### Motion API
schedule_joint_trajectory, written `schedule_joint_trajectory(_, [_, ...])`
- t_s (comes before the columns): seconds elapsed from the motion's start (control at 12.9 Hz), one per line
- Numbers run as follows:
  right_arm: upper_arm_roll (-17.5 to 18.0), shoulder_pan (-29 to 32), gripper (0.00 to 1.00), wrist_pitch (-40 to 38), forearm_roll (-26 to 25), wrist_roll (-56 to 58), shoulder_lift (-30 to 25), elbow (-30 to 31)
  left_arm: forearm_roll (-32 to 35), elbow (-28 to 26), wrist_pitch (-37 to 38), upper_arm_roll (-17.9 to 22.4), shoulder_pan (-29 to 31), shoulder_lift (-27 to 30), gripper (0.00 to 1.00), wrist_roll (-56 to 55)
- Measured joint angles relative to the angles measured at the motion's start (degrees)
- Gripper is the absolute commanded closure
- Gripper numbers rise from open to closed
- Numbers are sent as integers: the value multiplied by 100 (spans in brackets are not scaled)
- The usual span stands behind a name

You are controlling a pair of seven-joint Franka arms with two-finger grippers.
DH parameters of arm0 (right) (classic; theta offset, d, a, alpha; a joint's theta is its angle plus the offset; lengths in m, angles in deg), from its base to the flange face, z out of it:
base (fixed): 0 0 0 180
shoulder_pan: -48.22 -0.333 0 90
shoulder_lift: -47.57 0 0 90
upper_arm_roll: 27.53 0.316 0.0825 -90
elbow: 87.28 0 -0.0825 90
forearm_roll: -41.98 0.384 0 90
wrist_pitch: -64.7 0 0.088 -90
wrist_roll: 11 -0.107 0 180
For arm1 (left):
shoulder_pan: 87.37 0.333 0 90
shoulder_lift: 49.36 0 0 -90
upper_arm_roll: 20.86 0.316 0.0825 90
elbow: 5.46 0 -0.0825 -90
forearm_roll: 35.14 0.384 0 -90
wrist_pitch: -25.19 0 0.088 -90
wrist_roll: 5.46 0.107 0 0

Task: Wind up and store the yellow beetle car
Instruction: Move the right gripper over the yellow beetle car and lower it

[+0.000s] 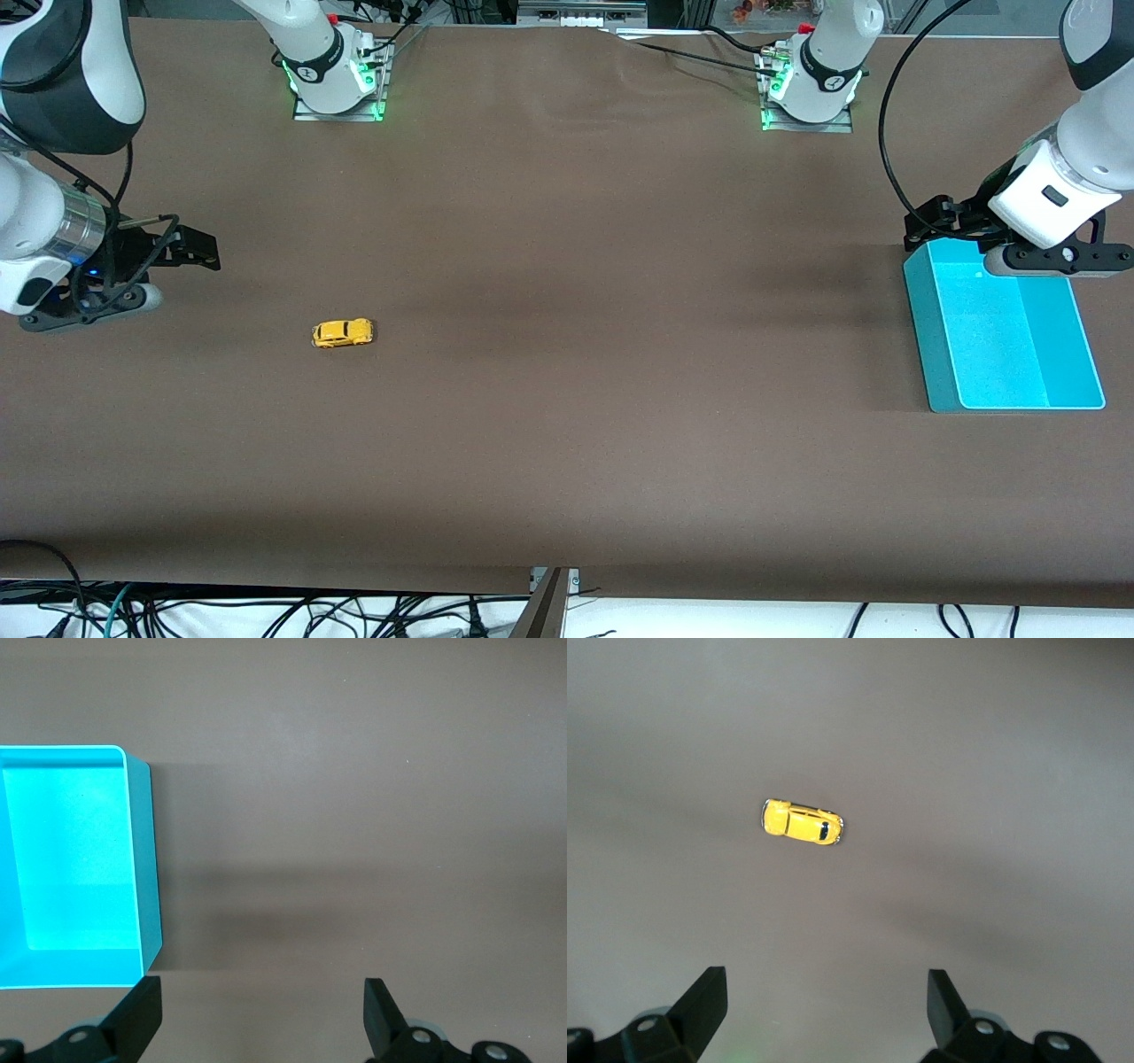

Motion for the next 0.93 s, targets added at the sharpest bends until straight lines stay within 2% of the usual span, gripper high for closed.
schedule_joint_trajectory(0.23, [7,-97,0,267,-1,1589,245,11,0,0,2,0,0,-1,0,0])
schedule_joint_trajectory(0.54, [24,-488,0,643,-1,2621,705,116,0,2,109,5,2,-1,0,0])
schedule_joint_trajectory(0.93, [21,-581,0,1804,-1,4079,816,1018,0,10,152,8,3,-2,0,0])
